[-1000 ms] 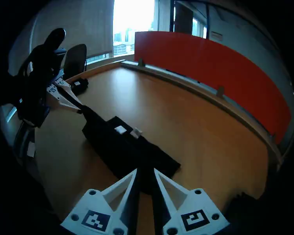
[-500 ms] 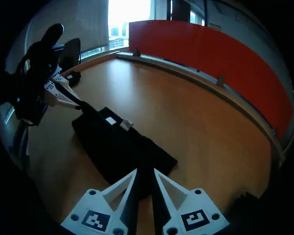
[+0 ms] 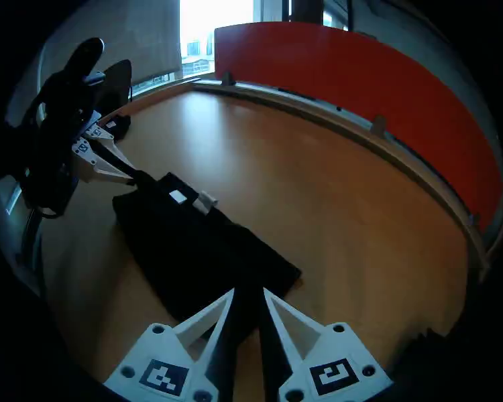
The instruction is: Fold towel
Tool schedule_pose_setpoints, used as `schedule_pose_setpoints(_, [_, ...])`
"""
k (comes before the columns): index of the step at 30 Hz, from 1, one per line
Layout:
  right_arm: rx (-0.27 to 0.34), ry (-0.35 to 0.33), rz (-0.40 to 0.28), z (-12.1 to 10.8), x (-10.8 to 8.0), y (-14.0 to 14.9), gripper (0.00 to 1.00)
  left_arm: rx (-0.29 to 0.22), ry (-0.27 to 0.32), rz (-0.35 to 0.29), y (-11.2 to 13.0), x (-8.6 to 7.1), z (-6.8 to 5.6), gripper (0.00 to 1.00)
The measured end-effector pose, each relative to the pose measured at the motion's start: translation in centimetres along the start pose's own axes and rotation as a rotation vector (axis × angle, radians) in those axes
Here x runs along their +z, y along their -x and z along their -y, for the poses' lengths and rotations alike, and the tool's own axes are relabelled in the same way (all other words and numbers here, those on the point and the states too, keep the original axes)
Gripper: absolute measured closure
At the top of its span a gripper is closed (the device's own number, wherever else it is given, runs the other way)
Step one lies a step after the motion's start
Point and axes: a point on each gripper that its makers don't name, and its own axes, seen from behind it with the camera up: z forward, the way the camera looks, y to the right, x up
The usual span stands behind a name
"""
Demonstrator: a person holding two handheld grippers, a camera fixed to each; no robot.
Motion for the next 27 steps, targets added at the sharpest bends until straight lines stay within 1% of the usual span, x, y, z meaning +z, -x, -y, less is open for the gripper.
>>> schedule_pose_setpoints(5, [0.009,0.014,0.007,-0.6,0.7,0.1,0.82,-0.001,-0.022,0.005,0.0,0.6,0.4,0.82])
schedule_pose_setpoints(8, [0.010,0.023,0.013,-0.9,1.0,0.2,0.82,0.000,-0.035,0.008,0.0,1.0,0.7,0.77])
schedule_pose_setpoints(15, [0.021,0.044,0.016,-1.5,1.6,0.3,0.75,-0.004,-0.067,0.010,-0.3,1.5,1.5,0.73])
schedule_pose_setpoints(18, [0.025,0.056,0.018,-1.9,1.9,0.3,0.67,-0.005,-0.078,0.012,-0.2,1.6,1.9,0.72])
schedule_pose_setpoints(22, [0.027,0.078,0.020,-2.6,2.1,0.3,0.60,-0.001,-0.103,0.018,-0.1,1.8,2.8,0.68])
schedule_pose_setpoints(23, [0.028,0.084,0.020,-2.8,2.1,0.3,0.56,-0.001,-0.110,0.019,0.0,1.8,3.0,0.67])
schedule_pose_setpoints(27, [0.032,0.100,0.021,-3.4,2.1,0.3,0.38,-0.006,-0.126,0.024,0.1,1.8,3.6,0.58])
